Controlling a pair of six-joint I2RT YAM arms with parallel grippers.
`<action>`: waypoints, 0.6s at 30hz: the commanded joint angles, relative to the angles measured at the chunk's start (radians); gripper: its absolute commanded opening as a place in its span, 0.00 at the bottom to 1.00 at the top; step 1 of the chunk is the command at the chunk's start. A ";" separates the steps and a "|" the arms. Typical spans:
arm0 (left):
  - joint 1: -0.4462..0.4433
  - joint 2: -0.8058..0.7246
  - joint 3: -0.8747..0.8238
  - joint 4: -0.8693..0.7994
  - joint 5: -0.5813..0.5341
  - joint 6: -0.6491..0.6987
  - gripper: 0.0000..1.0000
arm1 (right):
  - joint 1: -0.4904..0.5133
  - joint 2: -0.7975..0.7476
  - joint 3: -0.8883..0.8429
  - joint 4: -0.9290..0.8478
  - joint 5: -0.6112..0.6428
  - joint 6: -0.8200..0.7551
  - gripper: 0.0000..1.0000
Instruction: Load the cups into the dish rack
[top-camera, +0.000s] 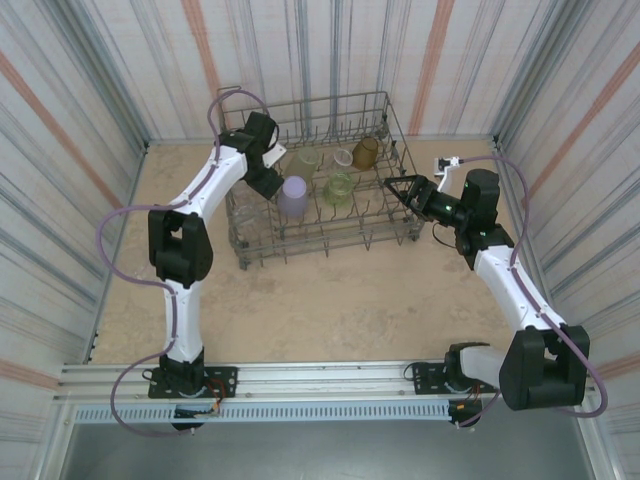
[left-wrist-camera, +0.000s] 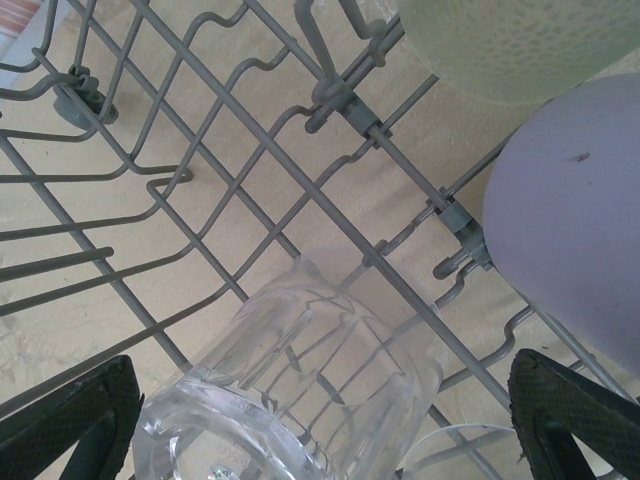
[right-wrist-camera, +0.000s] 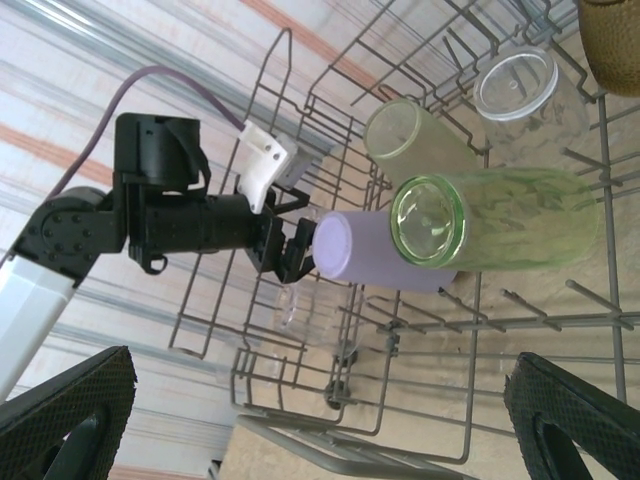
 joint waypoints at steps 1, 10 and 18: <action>-0.029 -0.174 0.039 0.064 -0.109 -0.025 0.99 | 0.011 -0.041 0.004 -0.020 0.014 -0.003 0.99; -0.039 -0.274 -0.093 0.193 -0.067 -0.081 0.99 | 0.022 -0.086 -0.005 -0.057 0.033 -0.009 0.99; -0.051 -0.297 -0.076 0.174 -0.089 -0.131 0.99 | 0.028 -0.136 -0.012 -0.107 0.051 -0.023 0.99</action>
